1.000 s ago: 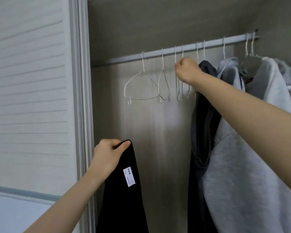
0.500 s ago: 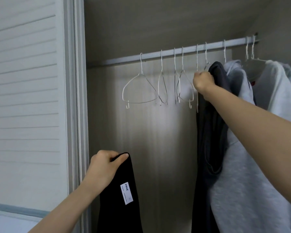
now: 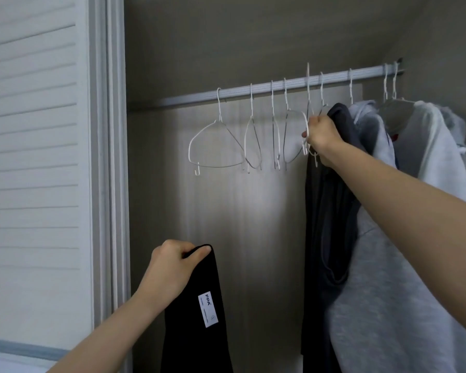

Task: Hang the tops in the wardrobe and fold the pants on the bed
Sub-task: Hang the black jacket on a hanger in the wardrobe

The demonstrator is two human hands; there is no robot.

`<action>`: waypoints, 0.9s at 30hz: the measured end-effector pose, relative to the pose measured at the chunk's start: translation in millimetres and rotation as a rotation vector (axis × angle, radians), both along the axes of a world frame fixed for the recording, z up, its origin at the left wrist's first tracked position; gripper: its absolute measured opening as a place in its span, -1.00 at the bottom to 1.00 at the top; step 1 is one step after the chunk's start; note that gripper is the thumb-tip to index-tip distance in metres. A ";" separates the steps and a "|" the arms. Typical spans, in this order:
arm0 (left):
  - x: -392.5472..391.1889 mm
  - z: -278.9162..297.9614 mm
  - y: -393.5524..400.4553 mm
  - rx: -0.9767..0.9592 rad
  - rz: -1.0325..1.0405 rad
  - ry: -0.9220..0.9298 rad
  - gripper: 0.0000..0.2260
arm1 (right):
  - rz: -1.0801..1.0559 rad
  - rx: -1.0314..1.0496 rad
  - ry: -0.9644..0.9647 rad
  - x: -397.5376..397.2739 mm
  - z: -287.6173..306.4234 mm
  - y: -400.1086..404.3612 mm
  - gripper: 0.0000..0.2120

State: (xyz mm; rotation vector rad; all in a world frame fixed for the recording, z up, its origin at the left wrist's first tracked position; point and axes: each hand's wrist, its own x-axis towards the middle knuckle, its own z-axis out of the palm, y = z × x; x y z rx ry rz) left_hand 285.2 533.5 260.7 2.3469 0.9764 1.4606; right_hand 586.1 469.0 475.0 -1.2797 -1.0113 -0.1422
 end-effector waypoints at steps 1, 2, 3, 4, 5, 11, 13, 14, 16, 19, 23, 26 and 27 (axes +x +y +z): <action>1.6 0.9 -1.0 0.006 0.005 0.000 -0.48 | 0.038 0.033 0.009 -3.4 0.3 -4.2 -0.80; 3.3 1.5 -2.1 0.011 0.010 0.000 -0.48 | 0.055 0.043 0.035 -8.6 -0.7 -12.4 -0.79; 4.3 2.3 -2.8 0.019 0.016 0.002 -0.48 | 0.070 0.076 0.041 -7.5 -0.8 -13.4 -0.79; 6.1 1.6 -3.3 0.021 0.017 0.008 -0.48 | 0.078 0.080 0.033 -12.9 -3.5 -24.0 -0.78; 7.0 1.6 -2.7 0.012 0.013 0.015 -0.48 | 0.093 0.093 0.018 -14.8 -6.2 -29.2 -0.78; 18.2 -4.2 -11.8 -0.059 0.036 0.049 -0.52 | 0.160 0.048 -0.029 -36.1 -73.1 -73.1 -0.77; 20.4 -3.7 -10.0 -0.074 0.081 0.069 -0.53 | 0.185 0.026 0.004 -46.0 -103.3 -86.6 -0.76; 21.4 -3.6 -10.2 -0.083 0.111 0.083 -0.54 | 0.210 0.005 0.034 -51.5 -120.0 -96.2 -0.76; 24.3 -6.4 -12.5 -0.115 0.156 0.100 -0.60 | 0.291 -0.046 0.121 -58.9 -156.2 -115.8 -0.78; 28.3 -17.3 -23.3 -0.184 0.222 0.119 -0.65 | 0.448 -0.176 0.281 -67.8 -209.8 -158.1 -0.80; 31.7 -31.0 -44.6 -0.305 0.262 0.117 -0.63 | 0.588 -0.109 0.433 -54.9 -230.6 -206.9 -0.78; 38.3 -41.1 -66.0 -0.341 0.285 0.103 -0.61 | 0.582 -0.103 0.481 -35.2 -214.4 -218.9 -0.79; 41.9 -44.4 -72.6 -0.340 0.299 0.093 -0.60 | 0.585 -0.127 0.469 -30.7 -208.9 -220.1 -0.79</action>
